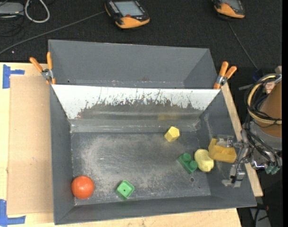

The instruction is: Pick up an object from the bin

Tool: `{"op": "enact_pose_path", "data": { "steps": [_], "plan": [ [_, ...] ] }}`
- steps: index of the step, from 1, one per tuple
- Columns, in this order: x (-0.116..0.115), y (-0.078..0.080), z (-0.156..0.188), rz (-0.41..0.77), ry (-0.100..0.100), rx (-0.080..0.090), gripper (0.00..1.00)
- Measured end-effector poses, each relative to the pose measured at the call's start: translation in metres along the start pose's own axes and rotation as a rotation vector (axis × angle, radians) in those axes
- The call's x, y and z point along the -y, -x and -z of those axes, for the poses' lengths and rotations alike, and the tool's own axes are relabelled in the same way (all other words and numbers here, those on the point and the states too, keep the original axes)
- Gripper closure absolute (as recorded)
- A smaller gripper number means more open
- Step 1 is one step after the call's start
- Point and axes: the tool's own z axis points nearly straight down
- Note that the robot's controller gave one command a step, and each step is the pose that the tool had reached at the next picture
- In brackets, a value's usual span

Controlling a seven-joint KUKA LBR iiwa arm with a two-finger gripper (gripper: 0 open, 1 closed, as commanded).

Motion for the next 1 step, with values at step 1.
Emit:
{"op": "enact_pose_path", "data": {
  "steps": [1],
  "plan": [
    [-0.0008, 0.0019, 0.0036, 0.004, -0.002, 0.008, 0.0]
  ]
}}
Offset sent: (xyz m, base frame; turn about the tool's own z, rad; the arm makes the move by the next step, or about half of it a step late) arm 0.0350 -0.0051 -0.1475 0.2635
